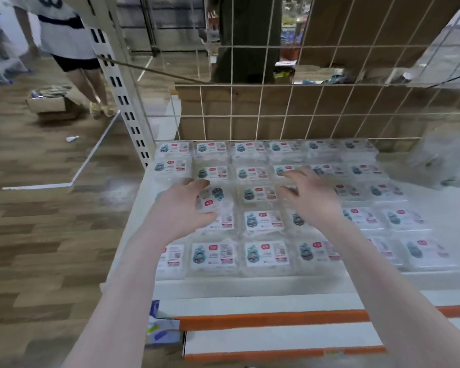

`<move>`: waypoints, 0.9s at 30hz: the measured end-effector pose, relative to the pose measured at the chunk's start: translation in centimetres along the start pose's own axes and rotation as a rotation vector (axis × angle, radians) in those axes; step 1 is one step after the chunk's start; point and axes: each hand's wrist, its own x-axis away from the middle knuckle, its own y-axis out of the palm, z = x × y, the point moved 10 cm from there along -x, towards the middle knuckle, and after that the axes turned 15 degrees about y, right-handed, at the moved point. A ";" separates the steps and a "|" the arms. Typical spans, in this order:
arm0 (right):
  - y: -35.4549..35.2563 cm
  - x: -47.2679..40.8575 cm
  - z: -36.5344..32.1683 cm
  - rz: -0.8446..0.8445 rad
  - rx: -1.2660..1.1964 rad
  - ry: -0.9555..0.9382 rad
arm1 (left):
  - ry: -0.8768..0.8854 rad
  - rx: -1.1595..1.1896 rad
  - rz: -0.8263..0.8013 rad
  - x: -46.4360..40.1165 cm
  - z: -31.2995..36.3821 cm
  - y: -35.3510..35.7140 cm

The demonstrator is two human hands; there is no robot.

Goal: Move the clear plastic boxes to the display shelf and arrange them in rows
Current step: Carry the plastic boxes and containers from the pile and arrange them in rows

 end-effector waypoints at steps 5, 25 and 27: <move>1.2 -0.5 0.1 -0.024 0.012 -0.063 | -0.178 -0.090 0.065 -0.6 0.0 0.2; 1.2 -0.5 0.3 -0.051 -0.031 -0.055 | 0.217 -0.128 -0.234 -2.5 2.9 1.0; 1.2 -0.5 0.4 -0.052 -0.032 -0.053 | 0.214 -0.259 -0.213 -2.6 3.3 1.2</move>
